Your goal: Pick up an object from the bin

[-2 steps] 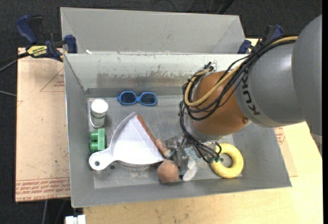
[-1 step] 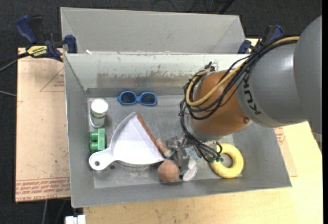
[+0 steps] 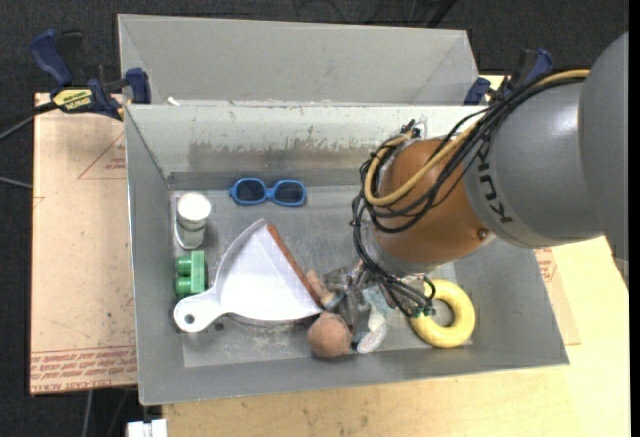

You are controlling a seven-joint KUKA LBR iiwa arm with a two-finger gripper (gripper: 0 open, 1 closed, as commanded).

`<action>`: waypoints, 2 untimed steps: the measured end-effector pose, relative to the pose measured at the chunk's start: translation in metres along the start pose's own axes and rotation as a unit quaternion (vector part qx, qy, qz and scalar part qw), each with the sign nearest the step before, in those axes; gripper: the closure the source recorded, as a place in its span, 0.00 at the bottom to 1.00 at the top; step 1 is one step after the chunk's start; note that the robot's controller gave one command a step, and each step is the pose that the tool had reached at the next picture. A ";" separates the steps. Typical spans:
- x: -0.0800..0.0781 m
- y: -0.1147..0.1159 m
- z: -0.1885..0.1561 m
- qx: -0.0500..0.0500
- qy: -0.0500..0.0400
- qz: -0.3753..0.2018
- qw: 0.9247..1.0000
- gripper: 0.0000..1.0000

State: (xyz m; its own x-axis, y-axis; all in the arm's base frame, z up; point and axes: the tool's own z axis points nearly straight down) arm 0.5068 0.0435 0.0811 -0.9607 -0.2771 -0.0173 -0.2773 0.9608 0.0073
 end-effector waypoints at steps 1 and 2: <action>0.001 0.001 -0.020 0.000 0.001 0.001 1.000 1.00; -0.001 0.000 -0.034 0.001 -0.002 0.001 1.000 1.00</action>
Offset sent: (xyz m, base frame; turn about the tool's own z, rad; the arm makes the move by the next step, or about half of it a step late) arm -0.0001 -0.0002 0.0249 0.0000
